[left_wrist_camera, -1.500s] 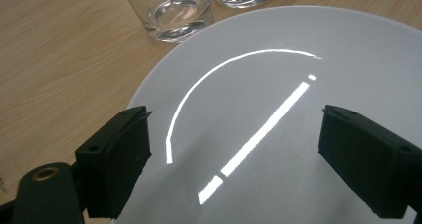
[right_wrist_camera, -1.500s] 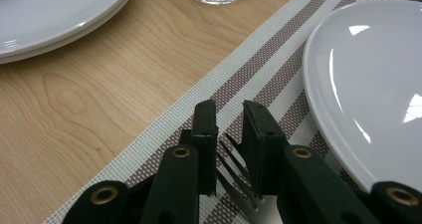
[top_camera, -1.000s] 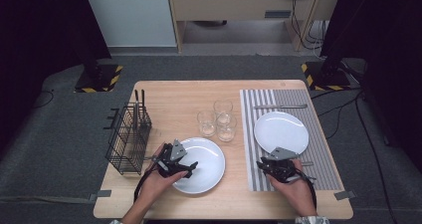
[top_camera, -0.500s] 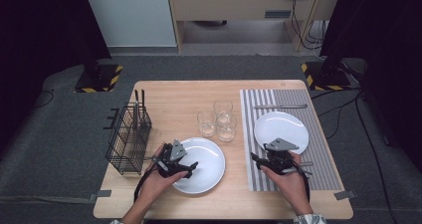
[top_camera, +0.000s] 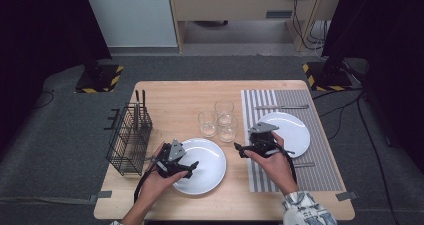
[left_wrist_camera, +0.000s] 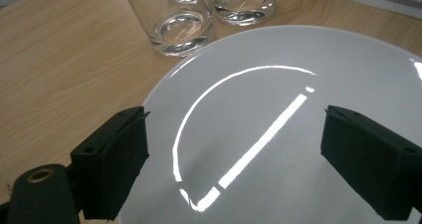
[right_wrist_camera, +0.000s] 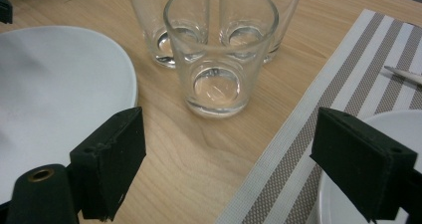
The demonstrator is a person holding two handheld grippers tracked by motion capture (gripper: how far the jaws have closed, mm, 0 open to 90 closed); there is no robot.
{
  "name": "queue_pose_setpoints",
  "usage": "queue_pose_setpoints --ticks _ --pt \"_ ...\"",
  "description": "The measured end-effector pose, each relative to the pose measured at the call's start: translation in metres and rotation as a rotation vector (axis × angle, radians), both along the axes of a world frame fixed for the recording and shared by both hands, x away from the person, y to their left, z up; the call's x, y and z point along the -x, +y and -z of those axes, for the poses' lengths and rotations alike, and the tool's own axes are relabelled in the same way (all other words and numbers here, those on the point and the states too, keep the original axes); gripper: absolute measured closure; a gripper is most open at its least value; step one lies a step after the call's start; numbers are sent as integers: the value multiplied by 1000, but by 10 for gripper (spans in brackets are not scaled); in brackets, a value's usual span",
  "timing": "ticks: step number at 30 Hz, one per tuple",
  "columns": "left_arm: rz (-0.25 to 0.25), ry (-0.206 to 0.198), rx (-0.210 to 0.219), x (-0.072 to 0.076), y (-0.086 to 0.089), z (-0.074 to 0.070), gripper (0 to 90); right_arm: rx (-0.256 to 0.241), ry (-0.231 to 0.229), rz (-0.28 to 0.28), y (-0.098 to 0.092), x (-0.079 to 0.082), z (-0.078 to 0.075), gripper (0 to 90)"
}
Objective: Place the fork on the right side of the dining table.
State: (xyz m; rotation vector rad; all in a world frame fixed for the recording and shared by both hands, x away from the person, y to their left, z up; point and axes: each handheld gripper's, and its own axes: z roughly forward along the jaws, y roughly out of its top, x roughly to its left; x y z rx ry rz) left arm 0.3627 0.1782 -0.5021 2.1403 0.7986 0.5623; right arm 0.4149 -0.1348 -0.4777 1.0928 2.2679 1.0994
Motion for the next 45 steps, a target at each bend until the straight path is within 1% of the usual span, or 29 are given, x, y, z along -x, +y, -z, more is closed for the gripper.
queue_pose_setpoints --ticks 2,3,4,5,9,11,13,17,24,25,28,30,32,35,41,45 --pt "-1 -3 -2 0 1 0 104 10 -7 22 3 -6 -1 154" --pt "-4 -2 -3 0 2 0 104 10 -1 25 3 -8 -2 158" --pt "-8 -2 -4 -1 3 0 103 15 5 12 3 -10 -3 156" --pt "-12 0 -2 -1 4 0 103 17 1 4 4 -12 -5 152" --pt "-16 0 2 -2 5 0 101 18 4 -12 6 -19 -14 150" --pt "-16 1 1 -2 5 0 102 29 5 -18 8 -23 -19 183" --pt "-15 1 -2 -1 4 0 102 41 0 -27 9 -26 -23 183" --pt "-15 3 -8 -1 4 2 102 40 -8 -31 11 -33 -30 145" --pt "-20 6 -8 -2 5 2 102 38 -34 -26 15 -46 -36 107" --pt "-22 6 -10 -2 5 2 102 31 -34 -24 16 -48 -37 107" --pt "-22 8 -14 -2 5 3 103 -2 -11 -18 19 -52 -37 109" --pt "-22 7 -11 -2 5 3 104 7 -15 -20 21 -54 -36 110" --pt "-23 7 -12 -2 5 3 104 8 -9 -19 23 -56 -35 115" --pt "-23 7 -12 -2 5 3 105 4 12 -14 25 -58 -34 123" --pt "-20 10 -17 -2 5 3 106 7 25 -13 28 -61 -30 126" --pt "-20 9 -18 -2 5 3 106 -4 36 -14 31 -62 -27 122"
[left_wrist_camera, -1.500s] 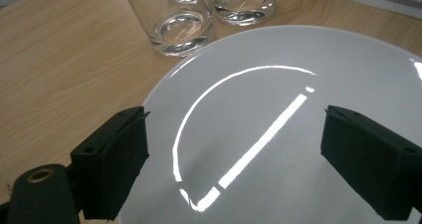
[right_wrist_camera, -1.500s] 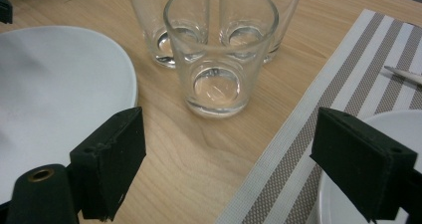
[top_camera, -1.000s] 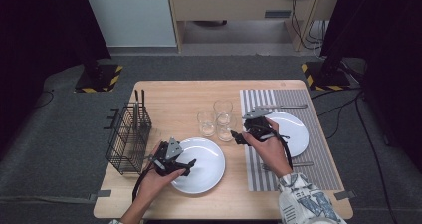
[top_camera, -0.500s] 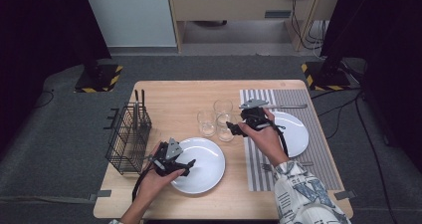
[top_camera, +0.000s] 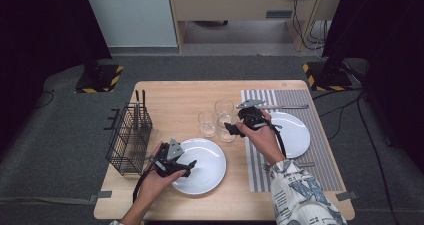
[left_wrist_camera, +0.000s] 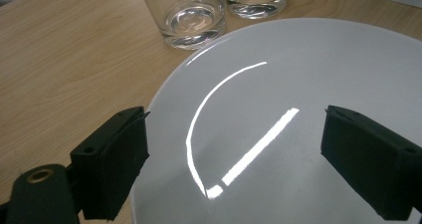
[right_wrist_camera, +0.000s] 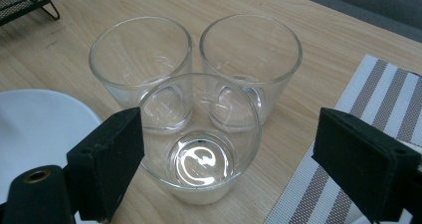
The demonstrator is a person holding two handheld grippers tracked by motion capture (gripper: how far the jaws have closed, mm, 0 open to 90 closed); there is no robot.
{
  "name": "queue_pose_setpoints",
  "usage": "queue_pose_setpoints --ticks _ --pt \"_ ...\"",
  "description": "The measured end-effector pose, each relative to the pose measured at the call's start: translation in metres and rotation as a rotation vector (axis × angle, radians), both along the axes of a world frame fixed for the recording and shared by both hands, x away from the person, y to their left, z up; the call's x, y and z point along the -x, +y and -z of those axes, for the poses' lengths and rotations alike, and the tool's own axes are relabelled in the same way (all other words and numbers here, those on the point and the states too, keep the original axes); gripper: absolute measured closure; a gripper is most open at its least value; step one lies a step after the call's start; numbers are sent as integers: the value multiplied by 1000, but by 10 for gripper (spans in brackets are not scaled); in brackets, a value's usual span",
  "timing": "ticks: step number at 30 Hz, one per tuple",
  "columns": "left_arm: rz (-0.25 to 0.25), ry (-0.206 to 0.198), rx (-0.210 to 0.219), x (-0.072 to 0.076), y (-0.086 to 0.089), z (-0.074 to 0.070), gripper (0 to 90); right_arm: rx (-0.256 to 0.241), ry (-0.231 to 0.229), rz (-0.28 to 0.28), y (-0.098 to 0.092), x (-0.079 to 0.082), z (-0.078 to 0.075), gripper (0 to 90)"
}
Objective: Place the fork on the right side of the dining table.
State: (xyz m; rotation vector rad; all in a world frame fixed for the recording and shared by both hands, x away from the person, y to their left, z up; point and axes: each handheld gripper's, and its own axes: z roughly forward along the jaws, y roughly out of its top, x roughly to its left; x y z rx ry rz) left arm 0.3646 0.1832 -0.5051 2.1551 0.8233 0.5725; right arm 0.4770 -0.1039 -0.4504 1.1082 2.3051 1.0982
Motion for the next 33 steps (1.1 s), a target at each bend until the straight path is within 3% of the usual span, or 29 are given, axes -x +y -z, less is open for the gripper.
queue_pose_setpoints --ticks 11,31,33 --pt "-7 -5 8 0 1 -1 108 -16 17 -32 9 2 8 89" --pt "-5 -2 5 0 0 0 108 2 35 -5 23 -4 41 79" --pt "-3 -1 6 0 1 0 109 6 37 -5 24 -5 44 109"
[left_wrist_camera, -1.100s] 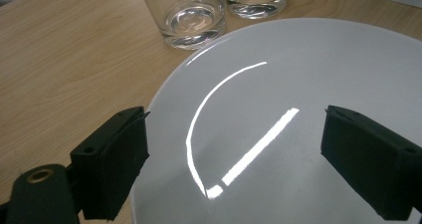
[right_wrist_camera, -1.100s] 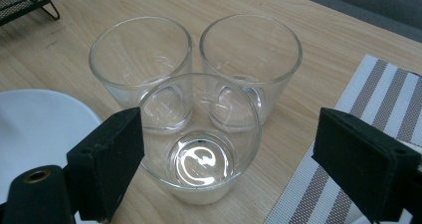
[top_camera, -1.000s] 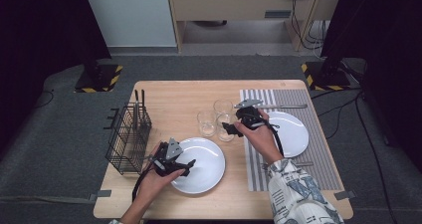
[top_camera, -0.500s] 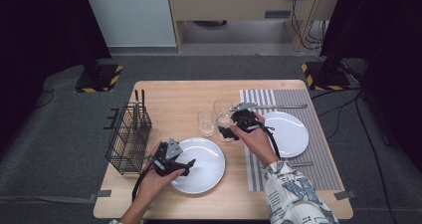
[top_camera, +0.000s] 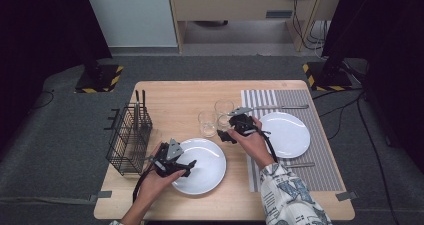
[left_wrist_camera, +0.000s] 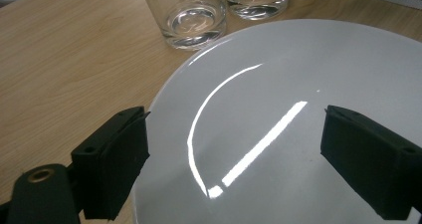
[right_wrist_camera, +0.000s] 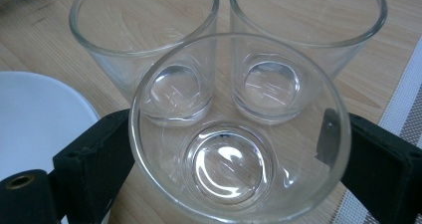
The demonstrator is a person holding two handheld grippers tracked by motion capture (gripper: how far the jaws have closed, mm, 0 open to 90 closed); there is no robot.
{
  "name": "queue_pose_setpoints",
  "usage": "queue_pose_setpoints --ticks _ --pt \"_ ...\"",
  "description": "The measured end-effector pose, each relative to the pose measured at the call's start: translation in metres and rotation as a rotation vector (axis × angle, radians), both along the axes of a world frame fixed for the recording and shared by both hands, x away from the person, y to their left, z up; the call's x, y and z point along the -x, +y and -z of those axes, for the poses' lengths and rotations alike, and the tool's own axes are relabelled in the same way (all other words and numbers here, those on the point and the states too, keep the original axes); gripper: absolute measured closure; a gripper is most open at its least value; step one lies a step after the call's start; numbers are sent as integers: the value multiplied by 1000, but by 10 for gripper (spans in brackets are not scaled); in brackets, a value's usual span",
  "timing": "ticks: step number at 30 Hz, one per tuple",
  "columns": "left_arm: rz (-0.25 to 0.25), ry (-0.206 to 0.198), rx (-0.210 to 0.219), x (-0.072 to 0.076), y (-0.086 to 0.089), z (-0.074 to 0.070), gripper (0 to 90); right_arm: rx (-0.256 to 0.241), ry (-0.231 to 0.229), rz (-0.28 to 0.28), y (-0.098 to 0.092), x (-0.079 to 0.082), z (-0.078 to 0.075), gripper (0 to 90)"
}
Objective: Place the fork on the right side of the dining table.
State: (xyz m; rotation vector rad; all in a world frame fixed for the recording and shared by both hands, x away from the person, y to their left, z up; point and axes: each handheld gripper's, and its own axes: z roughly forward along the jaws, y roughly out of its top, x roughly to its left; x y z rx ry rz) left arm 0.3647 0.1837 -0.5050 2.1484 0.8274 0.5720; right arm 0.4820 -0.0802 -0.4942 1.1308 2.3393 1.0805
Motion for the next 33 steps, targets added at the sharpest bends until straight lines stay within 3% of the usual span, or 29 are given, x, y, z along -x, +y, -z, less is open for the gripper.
queue_pose_setpoints --ticks 6,16,20,26,33 --pt "2 1 0 0 0 0 110 -1 2 2 2 -3 6 105" --pt "-1 1 2 0 0 0 110 -7 -26 10 5 -3 8 191" --pt "-3 0 4 0 1 -1 110 6 -17 11 5 -3 7 194" --pt "-4 2 1 0 1 0 112 -61 -2 41 -1 1 4 195" --pt "-6 0 1 0 1 0 113 -31 -30 36 -6 8 -9 196"
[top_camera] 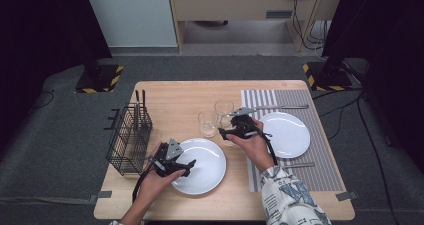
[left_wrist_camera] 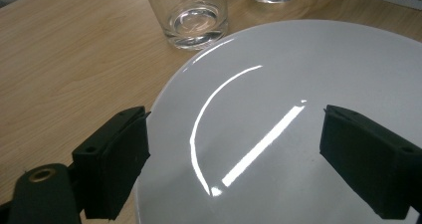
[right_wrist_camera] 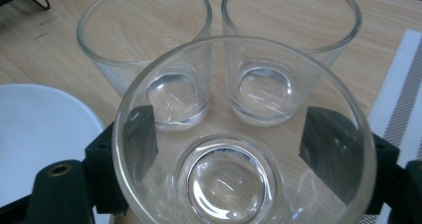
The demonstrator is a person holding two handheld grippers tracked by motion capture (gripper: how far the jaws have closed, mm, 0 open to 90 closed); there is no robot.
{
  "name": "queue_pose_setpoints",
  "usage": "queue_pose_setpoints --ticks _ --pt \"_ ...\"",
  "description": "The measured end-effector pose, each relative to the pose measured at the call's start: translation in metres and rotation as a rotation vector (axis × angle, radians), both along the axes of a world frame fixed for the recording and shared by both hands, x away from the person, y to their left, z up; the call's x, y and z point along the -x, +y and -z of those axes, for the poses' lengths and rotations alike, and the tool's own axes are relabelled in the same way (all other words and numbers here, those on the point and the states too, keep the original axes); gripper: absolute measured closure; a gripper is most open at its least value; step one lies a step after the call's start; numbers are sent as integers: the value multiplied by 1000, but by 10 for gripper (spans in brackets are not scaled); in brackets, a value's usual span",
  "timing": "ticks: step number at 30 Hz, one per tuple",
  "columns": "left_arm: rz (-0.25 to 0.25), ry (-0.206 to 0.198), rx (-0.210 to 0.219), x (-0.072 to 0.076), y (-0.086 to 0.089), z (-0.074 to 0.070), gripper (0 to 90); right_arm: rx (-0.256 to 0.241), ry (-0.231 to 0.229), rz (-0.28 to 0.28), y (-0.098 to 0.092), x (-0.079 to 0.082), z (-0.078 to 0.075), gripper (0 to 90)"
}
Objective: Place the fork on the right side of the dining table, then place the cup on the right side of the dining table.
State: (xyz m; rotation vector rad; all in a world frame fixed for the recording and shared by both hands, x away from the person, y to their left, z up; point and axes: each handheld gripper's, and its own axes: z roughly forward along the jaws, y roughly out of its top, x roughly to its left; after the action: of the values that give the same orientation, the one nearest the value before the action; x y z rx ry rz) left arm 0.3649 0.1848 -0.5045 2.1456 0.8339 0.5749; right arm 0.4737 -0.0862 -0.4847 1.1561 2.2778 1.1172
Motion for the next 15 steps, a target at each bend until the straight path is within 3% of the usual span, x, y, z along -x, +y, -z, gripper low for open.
queue_pose_setpoints --ticks 8,15 --pt "-1 2 -2 -1 0 1 113 19 -18 9 -14 3 -17 196" --pt "-1 2 -4 -1 1 1 113 29 -13 13 -22 3 -21 196"
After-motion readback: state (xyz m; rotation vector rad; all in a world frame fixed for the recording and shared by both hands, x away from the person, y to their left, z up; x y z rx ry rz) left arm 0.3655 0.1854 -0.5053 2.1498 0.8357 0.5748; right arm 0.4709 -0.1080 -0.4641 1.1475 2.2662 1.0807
